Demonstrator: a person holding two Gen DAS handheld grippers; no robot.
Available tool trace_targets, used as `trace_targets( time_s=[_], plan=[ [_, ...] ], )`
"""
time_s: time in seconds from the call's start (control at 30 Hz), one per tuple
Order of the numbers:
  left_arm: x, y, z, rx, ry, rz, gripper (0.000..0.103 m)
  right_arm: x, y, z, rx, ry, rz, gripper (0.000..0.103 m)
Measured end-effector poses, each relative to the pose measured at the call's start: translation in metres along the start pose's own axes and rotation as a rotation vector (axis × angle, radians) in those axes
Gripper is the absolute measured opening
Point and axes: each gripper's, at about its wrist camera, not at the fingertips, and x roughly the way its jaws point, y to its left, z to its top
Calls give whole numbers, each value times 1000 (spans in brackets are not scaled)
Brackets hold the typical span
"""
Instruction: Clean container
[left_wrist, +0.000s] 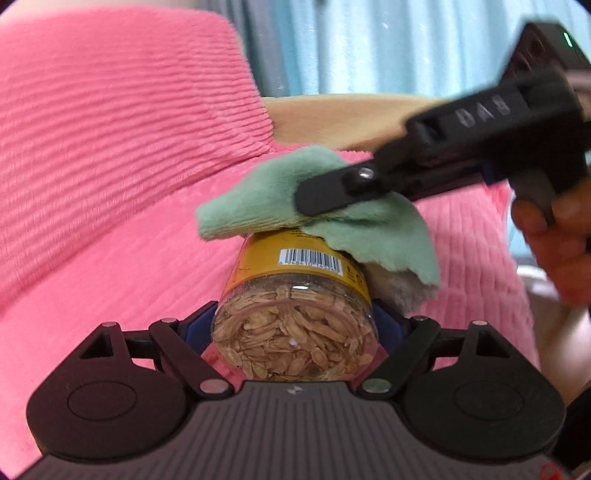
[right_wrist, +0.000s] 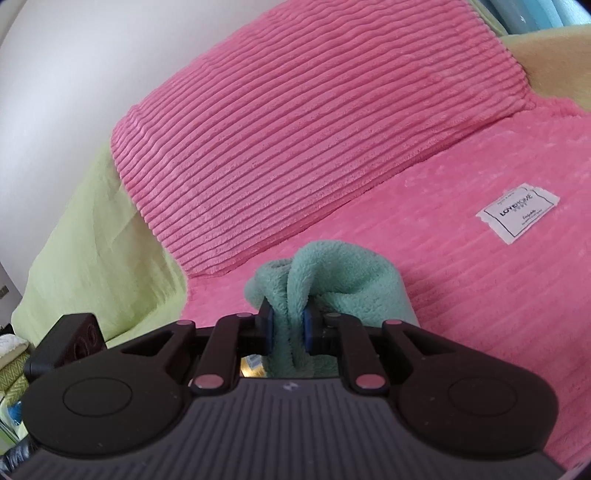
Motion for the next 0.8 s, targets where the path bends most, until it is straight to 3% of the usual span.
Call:
trace_targets(
  time_s=[0.13,0.4,0.57,0.7,0.8],
  plan=[
    [-3,-17,0,75,0,28,85,1,12,-2,-80,12,3,13],
    [-3,-24,0,102,-3,40,85,15,42,-15,-160,120,149,13],
    [-5,-30,0,120,-6,50,85,13,33,-8,-150,66,67,9],
    [-2,-32,3,135,-9,60,85,3,3,4,-40,-16,-27,9],
    [1,-32,5,133,-9,61,85,-2,-5,6,24,-32,-32,11]
  ],
)
